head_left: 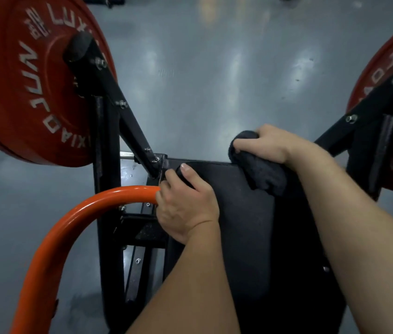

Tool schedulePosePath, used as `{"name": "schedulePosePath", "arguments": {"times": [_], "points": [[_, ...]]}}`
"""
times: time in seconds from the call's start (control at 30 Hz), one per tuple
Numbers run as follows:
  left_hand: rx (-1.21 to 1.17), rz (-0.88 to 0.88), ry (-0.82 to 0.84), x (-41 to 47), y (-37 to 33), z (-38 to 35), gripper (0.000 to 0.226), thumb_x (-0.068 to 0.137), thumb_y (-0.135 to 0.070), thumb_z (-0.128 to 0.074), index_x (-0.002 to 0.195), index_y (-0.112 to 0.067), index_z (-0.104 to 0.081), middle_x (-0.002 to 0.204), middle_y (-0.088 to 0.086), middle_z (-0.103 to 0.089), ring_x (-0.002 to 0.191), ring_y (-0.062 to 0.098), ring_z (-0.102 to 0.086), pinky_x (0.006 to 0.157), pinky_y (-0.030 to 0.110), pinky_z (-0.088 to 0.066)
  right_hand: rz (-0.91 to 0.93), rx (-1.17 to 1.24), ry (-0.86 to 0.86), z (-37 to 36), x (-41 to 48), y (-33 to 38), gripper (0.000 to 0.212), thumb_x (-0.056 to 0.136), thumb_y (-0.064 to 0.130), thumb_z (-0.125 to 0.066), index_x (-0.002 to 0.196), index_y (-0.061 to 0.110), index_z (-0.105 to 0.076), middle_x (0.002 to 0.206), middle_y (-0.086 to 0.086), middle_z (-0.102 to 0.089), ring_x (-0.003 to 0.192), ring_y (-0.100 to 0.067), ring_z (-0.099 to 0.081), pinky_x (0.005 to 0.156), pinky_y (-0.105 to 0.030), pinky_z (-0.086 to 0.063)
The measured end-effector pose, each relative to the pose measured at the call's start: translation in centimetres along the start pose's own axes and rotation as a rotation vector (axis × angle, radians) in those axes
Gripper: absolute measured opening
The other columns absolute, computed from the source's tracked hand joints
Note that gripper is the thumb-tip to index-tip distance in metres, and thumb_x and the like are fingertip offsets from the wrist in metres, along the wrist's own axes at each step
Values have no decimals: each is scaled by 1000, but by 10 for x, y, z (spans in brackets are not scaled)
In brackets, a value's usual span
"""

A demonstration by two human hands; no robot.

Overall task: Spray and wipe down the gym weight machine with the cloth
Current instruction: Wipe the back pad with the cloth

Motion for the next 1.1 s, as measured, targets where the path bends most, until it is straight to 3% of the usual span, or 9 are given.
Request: {"name": "schedulePosePath", "arguments": {"times": [0.13, 0.27, 0.43, 0.6, 0.73, 0.8, 0.9, 1.0, 1.1], "points": [[37, -3, 13, 4, 0, 1, 57, 98, -54, -19, 111, -16, -61, 108, 9, -68, 105, 35, -59, 78, 45, -43, 146, -38, 76, -52, 28, 74, 39, 79, 56, -66, 81, 18, -67, 82, 1, -67, 79, -18, -65, 68, -31, -50], [37, 38, 86, 8, 5, 5, 38, 101, -39, -33, 121, -15, -56, 118, 13, -65, 114, 38, -56, 86, 48, -44, 243, 31, 167, -79, 34, 108, 38, 73, 57, -71, 83, 21, -72, 82, 2, -73, 77, -19, -70, 80, -35, -59], [80, 5, 11, 1, -6, 7, 46, 107, -48, -29, 117, -13, -58, 116, 15, -67, 113, 40, -59, 83, 48, -42, 252, 187, 3, -43, 6, 54, 41, 74, 66, -64, 85, 27, -71, 88, 5, -71, 82, -16, -67, 77, -33, -55], [65, -3, -34, 0, -3, 5, 51, 106, -49, -24, 121, -15, -58, 116, 14, -68, 112, 39, -60, 87, 49, -42, 74, 187, -164, 12, -27, -39, 44, 80, 62, -63, 92, 21, -72, 87, 3, -69, 81, -14, -64, 71, -29, -48], [78, 0, -25, -2, -6, 7, 49, 106, -47, -26, 120, -14, -58, 114, 15, -68, 112, 39, -60, 80, 45, -36, -119, 728, -316, 9, -63, -93, 32, 81, 47, -69, 89, 16, -73, 83, -1, -74, 77, -19, -69, 74, -33, -53], [71, 9, -24, -1, -5, 6, 48, 106, -47, -26, 120, -14, -59, 114, 15, -68, 112, 39, -60, 81, 45, -38, -145, 837, -382, -2, -72, -97, 30, 78, 44, -71, 87, 15, -74, 78, 1, -75, 76, -19, -71, 75, -37, -57], [41, -5, -30, 1, -3, 3, 48, 105, -48, -27, 116, -14, -59, 112, 13, -69, 109, 38, -59, 81, 46, -42, -223, 447, -310, 14, -66, -70, 45, 71, 54, -72, 90, 14, -72, 85, -5, -73, 79, -25, -70, 76, -37, -58], [45, -5, -16, 2, -1, 1, 48, 104, -48, -27, 115, -14, -59, 112, 12, -69, 108, 37, -59, 81, 46, -44, -264, 13, -123, 24, -39, -23, 45, 78, 54, -70, 93, 13, -62, 94, -9, -64, 77, -25, -61, 68, -32, -47], [43, -3, -16, 2, -1, 0, 49, 103, -49, -26, 116, -14, -59, 113, 13, -69, 110, 38, -59, 83, 47, -44, -236, -172, 17, -2, -5, 17, 32, 76, 47, -64, 82, 17, -57, 96, -4, -62, 90, -31, -61, 90, -37, -52]]}}
Point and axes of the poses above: each hand's wrist, its own x-axis towards the middle knuckle, its own z-axis out of the back of the hand, y = z × x, the point moved 1 cm from there along x, towards the middle knuckle
